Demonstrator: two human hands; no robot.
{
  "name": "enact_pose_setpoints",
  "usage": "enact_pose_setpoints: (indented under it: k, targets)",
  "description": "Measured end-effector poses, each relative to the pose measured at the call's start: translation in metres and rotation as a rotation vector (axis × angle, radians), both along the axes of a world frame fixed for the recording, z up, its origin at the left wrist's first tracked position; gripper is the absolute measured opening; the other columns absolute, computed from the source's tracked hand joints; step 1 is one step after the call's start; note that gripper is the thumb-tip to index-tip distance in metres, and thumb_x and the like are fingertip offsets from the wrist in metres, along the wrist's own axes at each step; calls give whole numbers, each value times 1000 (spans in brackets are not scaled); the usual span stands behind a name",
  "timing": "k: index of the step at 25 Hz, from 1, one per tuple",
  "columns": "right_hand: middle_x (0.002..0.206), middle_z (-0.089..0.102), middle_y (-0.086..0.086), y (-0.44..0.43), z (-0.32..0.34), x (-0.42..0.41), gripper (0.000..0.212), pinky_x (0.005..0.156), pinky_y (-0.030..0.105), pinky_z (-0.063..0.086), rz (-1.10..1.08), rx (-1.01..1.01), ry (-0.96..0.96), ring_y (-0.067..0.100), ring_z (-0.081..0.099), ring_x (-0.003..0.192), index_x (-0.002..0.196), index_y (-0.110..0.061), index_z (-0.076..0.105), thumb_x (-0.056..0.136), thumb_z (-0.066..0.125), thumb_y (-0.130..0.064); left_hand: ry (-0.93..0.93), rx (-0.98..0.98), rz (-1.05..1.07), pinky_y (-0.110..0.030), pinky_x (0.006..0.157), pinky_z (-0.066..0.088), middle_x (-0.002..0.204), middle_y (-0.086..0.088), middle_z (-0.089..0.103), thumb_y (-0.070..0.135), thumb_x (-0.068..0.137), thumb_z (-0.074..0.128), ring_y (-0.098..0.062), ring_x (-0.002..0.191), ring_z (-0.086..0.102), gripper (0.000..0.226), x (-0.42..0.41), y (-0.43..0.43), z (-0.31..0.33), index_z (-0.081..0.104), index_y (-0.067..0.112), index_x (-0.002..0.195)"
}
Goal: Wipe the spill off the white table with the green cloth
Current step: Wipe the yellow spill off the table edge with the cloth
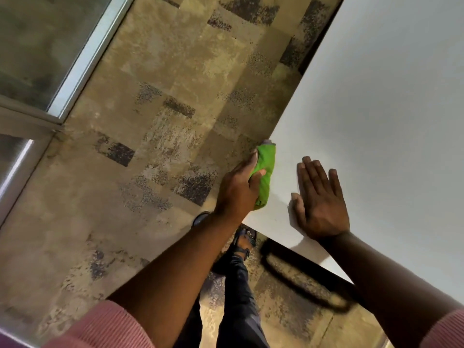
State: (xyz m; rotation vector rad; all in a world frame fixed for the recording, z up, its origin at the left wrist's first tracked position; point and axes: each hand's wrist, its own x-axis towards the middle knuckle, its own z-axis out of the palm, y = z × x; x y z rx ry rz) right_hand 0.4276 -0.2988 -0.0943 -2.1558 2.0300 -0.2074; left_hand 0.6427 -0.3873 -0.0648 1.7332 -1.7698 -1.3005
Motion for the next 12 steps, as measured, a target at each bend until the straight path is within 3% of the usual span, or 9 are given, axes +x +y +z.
enact_pose_setpoints:
  k: [3,6,9,12]
  targets:
    - [175,18,6,1,2,0,70,130,54,10,-18,40,-6,23,10,162,167,-15,17,104,33,-41,30,7,-18,-30,110,47,145,-15,59,22,102,63,-25,132,59,47,23,36,11,55,6,145]
    - [175,16,5,-1,12,5,70,130,52,8,-33,94,-10,22,9,163,167,-14,18,103,32,-42,49,42,19,-19,102,46,139,-14,65,16,100,66,-19,125,63,45,54,61,12,57,6,143]
    - [174,18,7,0,31,21,68,131,52,5,-102,119,-76,25,13,162,166,-12,22,105,31,-42,152,120,91,-38,107,53,142,-10,63,20,103,61,-21,129,62,43,60,64,25,55,12,145]
    - [162,46,7,12,55,64,61,128,47,21,-221,99,-302,26,39,152,158,-16,42,107,36,-48,166,5,111,-40,112,49,147,-11,58,18,104,60,-21,135,56,44,47,67,43,54,10,146]
